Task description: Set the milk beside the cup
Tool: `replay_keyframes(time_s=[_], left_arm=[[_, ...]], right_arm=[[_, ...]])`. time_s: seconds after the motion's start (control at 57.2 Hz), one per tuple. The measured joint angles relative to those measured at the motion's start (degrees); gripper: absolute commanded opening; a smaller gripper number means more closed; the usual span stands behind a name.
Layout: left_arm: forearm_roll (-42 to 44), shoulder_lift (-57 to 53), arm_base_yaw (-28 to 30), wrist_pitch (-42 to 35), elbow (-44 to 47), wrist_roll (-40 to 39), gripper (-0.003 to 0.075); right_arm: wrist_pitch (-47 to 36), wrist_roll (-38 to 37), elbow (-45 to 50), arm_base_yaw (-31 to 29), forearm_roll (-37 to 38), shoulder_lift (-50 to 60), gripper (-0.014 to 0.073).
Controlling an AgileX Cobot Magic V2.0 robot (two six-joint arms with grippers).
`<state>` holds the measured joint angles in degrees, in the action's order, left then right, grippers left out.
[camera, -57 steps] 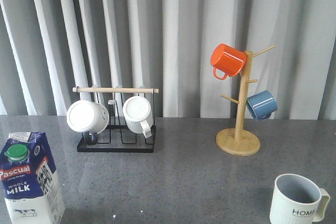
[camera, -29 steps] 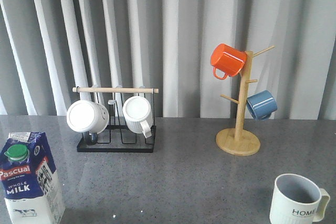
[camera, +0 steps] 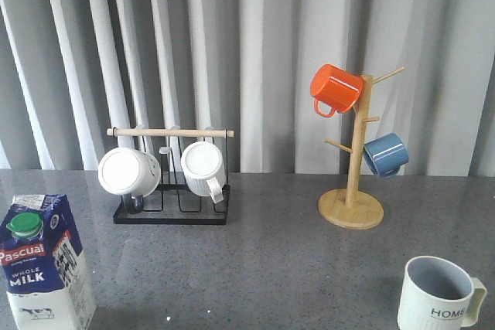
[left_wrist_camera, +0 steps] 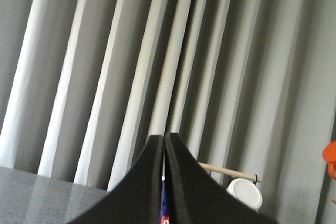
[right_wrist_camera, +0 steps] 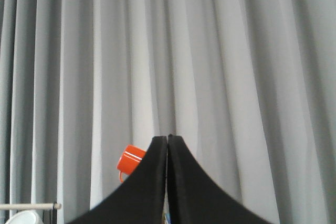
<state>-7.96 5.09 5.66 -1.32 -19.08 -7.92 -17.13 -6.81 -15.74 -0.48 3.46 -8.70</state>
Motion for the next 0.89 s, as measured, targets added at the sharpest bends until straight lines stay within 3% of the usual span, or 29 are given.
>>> replay_keyframes(time_s=[0.175,0.262,0.367,0.594,0.891], left_arm=[[0.7,14.6,-0.6,12.5,-12.9,0.0,-0.0006],[3.8,21.2,-3.3,14.9,-17.4,0.7,-0.0006],[8.0,27.6,-7.0,15.0,-20.9,1.0,-0.0006],[8.4,36.7,-13.9,11.3,-21.6,1.0,-0.0006],[8.4,38.2,-14.5,13.5,-21.6,1.0,-0.0006]], right_arm=[[9.8,1.2,-10.2,0.0,-2.8,-12.5,-0.0010],[14.8,1.2,-12.5,0.0,-3.5,-18.4,-0.0010],[18.5,1.2,-12.9,0.0,-4.1,-23.8,-0.0010],[20.4,1.2,-12.9,0.0,-3.9,-27.6,-0.0010],[23.6,1.2,-12.9,0.0,-3.9,-27.6,0.0008]])
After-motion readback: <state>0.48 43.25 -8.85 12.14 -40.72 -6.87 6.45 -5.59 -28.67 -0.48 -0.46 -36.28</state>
